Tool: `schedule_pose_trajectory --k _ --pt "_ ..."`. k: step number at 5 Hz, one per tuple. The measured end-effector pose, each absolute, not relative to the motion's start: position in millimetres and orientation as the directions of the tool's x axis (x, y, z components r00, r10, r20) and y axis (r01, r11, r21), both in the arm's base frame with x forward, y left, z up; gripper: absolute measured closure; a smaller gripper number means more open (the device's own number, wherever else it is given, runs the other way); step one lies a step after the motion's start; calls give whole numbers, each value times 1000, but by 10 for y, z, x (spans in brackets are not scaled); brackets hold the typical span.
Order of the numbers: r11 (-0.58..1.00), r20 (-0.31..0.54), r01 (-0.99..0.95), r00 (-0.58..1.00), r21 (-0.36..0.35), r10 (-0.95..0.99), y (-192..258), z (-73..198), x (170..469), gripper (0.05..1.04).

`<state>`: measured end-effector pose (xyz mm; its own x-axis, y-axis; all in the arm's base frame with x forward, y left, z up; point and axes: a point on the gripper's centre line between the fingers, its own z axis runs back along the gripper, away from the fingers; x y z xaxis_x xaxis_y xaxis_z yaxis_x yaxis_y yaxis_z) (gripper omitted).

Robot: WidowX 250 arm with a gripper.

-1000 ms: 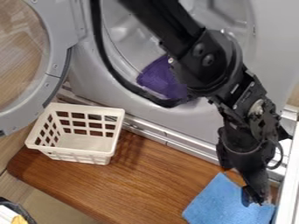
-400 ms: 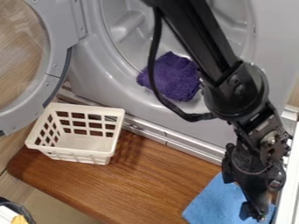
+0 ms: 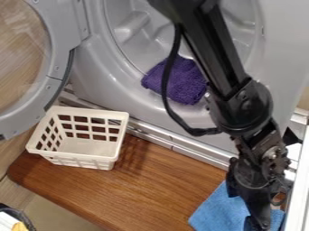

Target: Move the blue cloth and place it on the right side of the white basket

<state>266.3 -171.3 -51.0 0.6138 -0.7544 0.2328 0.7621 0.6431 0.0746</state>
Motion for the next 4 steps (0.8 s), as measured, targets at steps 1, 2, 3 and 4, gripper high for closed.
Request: schedule_pose_trajectory --k 1,2,3,4 --pt "654 276 756 622 31 -732 -1694 -656 2655 85" --pt "663 327 749 624 8 -709 -1705 -738 2675 85" --pt "679 344 734 636 6 -691 -1716 -756 2700 85" --pt "687 321 726 648 14 -691 -1662 -777 2664 85"
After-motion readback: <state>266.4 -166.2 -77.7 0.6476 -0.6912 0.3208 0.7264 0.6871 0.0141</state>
